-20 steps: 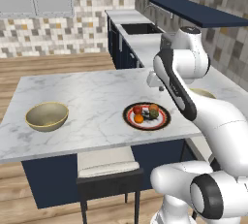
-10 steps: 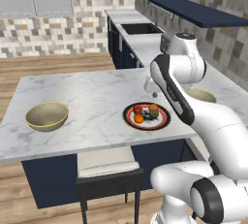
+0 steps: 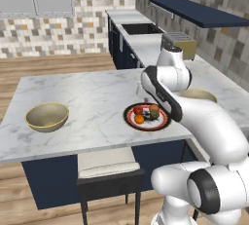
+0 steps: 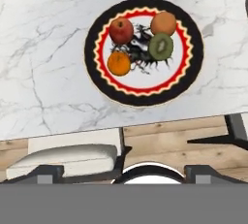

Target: Take the fruits from the plate on the dining counter and place two fruits in each bowl.

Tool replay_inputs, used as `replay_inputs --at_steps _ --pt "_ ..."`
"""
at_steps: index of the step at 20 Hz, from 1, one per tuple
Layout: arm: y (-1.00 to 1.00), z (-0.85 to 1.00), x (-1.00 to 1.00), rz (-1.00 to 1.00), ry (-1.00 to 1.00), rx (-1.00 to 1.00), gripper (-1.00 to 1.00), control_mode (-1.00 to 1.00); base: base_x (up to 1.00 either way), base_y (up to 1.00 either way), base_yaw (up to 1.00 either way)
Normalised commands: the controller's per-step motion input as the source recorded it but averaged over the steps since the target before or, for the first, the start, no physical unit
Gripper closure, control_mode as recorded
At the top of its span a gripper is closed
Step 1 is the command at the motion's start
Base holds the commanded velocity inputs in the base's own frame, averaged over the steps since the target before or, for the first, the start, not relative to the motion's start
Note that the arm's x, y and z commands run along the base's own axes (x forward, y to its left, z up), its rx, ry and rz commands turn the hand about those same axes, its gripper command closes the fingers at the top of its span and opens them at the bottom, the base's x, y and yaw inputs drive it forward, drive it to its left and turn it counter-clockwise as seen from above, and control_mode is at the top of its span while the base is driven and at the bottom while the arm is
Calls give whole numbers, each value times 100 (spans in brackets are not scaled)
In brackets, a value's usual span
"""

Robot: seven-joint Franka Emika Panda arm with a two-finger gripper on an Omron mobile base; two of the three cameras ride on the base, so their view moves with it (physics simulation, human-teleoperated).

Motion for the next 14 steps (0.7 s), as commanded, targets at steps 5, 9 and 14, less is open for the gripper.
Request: replay_inputs --at_steps 5,9,14 --pt "3 -46 39 -14 0 8 -100 -100 0 0 0" --pt "3 -47 43 -10 1 -1 -100 -100 0 0 0" --pt "1 -42 42 -4 2 -5 -100 -100 0 0 0"
